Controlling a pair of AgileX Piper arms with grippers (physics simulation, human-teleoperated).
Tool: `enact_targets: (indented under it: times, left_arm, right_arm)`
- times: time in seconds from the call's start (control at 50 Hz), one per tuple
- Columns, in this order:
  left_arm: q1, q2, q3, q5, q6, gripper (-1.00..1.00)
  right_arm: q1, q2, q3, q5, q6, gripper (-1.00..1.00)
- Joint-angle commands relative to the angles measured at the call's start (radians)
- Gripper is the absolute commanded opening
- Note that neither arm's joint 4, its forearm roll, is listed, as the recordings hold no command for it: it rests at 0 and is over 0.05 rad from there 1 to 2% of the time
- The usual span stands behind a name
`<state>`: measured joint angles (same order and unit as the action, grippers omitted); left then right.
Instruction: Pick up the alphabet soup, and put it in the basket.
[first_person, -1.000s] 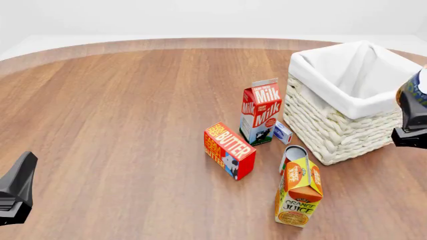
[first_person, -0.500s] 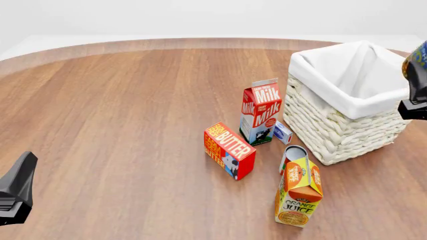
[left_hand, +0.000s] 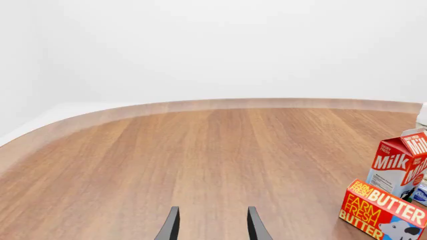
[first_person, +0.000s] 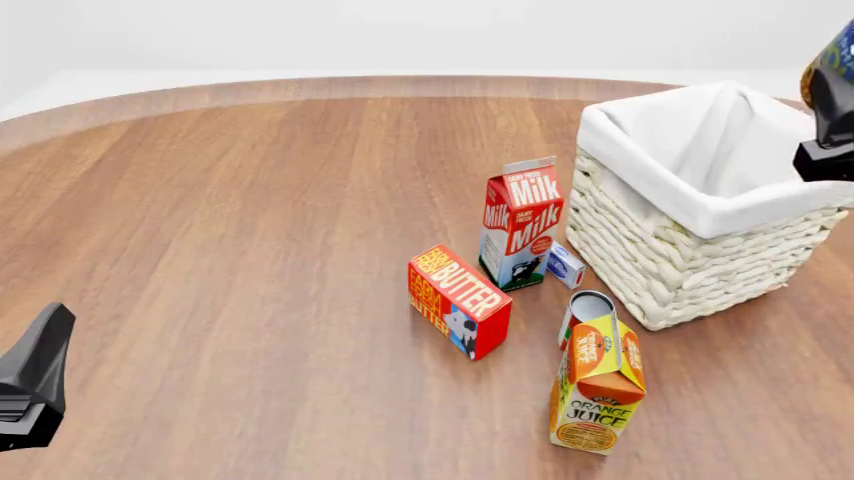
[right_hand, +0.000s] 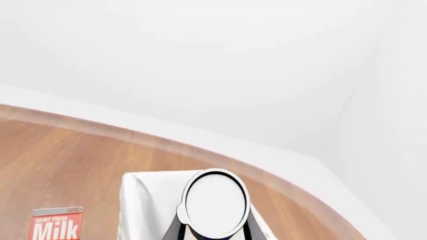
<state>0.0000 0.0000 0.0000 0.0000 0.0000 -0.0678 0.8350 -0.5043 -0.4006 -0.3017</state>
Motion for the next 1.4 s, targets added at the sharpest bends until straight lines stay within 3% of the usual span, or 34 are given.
enact_targets:
  times: [0.02,0.86,1.4]
  left_arm:
    - [0.0,0.0,0.0,0.0,0.0,1.0]
    - [0.0,0.0,0.0,0.0,0.0,1.0]
    - [0.0,0.0,0.0,0.0,0.0,1.0]
  right_arm:
    - [0.013,0.044,-0.068,0.006,0.009,-1.0]
    - [0.02,0.25,-0.264,0.079,0.042,-1.0]
    - [0.012,0.34,-0.372,0.183,0.014,-1.0]
